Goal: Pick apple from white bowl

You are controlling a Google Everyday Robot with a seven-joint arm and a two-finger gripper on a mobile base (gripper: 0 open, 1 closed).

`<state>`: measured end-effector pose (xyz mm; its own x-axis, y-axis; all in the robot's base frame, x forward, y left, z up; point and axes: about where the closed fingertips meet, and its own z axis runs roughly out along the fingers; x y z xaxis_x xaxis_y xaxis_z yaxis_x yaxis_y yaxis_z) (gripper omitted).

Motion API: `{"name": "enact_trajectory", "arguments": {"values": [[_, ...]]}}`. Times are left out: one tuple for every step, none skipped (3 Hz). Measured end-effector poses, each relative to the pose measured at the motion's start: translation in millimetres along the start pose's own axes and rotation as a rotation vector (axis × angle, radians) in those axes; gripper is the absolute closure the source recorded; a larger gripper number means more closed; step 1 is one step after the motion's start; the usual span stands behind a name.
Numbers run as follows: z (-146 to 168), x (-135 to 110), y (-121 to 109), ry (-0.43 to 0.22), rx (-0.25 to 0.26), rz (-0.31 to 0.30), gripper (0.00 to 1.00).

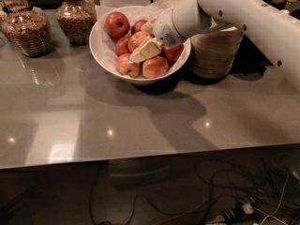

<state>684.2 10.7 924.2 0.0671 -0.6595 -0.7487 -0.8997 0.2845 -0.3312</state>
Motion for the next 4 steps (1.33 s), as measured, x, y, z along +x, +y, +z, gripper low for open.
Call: {"name": "enact_trajectory", "arguments": {"values": [[5,10,6,0.026,-0.027,0.008,0.38],[5,11,7,0.028,-0.028,0.008,0.56],[-3,5,5,0.010,-0.012,-0.001,0.79],[-17,-12,-1,-0.041,0.020,-0.024,1.00]]}}
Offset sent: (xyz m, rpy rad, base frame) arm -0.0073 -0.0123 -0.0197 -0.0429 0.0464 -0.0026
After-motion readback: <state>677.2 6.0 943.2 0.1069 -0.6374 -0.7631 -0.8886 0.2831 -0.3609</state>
